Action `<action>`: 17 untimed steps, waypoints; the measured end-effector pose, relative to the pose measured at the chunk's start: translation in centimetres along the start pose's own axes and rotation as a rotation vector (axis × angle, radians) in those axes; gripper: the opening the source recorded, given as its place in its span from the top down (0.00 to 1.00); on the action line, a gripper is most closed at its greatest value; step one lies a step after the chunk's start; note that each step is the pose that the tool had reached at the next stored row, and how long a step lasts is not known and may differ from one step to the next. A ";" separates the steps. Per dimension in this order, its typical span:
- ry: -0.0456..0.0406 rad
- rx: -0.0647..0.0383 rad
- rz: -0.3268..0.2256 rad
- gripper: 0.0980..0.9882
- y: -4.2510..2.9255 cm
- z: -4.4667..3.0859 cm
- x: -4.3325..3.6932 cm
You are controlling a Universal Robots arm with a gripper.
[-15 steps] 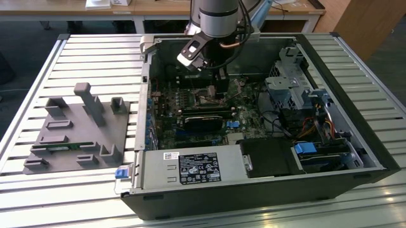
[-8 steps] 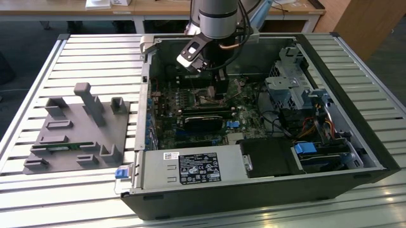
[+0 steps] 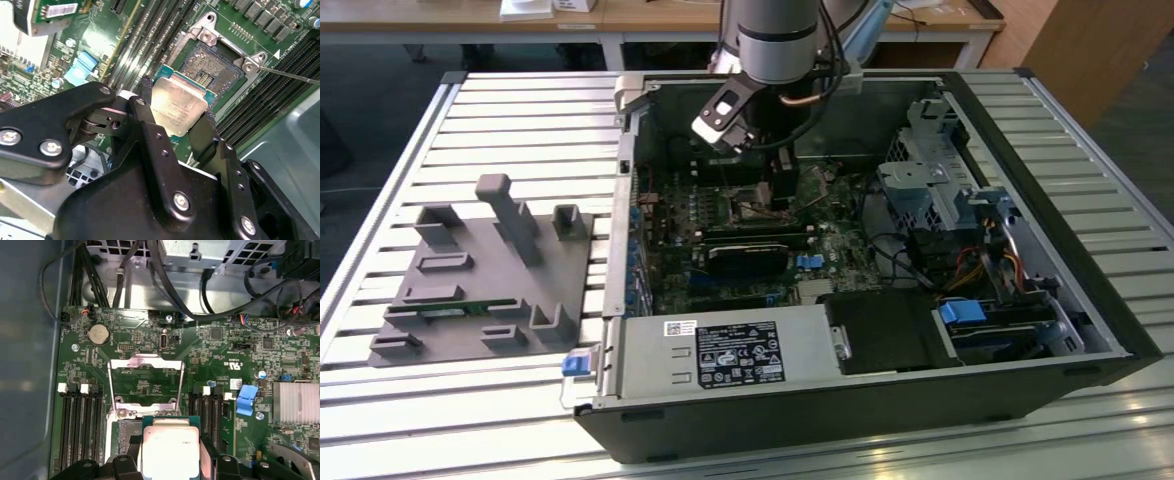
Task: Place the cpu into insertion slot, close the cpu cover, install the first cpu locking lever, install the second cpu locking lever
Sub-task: 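Place the cpu into insertion slot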
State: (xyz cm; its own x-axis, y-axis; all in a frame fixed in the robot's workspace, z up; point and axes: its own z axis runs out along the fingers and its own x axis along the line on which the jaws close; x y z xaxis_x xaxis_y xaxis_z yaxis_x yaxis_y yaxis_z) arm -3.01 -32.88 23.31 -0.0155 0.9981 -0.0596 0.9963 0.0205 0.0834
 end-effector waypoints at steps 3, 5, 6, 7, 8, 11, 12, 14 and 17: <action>0.0000 0.000 0.000 0.50 -0.09 0.27 0.16; -0.0001 0.000 0.000 0.50 -0.12 0.43 0.24; -0.0001 0.000 0.000 0.50 -0.13 0.50 0.29; 0.0000 0.000 0.000 0.50 -0.13 0.56 0.34; 0.0000 0.000 0.000 0.50 -0.15 0.62 0.37; 0.0005 0.000 0.000 0.50 -0.23 0.81 0.49; 0.0012 0.000 0.000 0.50 -0.25 0.87 0.53; 0.0022 0.000 0.000 0.50 -0.27 0.97 0.61; 0.0021 0.000 0.000 0.50 -0.28 1.02 0.63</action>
State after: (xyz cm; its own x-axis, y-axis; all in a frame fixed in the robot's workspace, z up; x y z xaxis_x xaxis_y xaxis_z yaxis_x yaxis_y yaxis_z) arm -3.22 -32.32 22.23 -0.0156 0.9982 -0.0575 0.9963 0.0203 0.0834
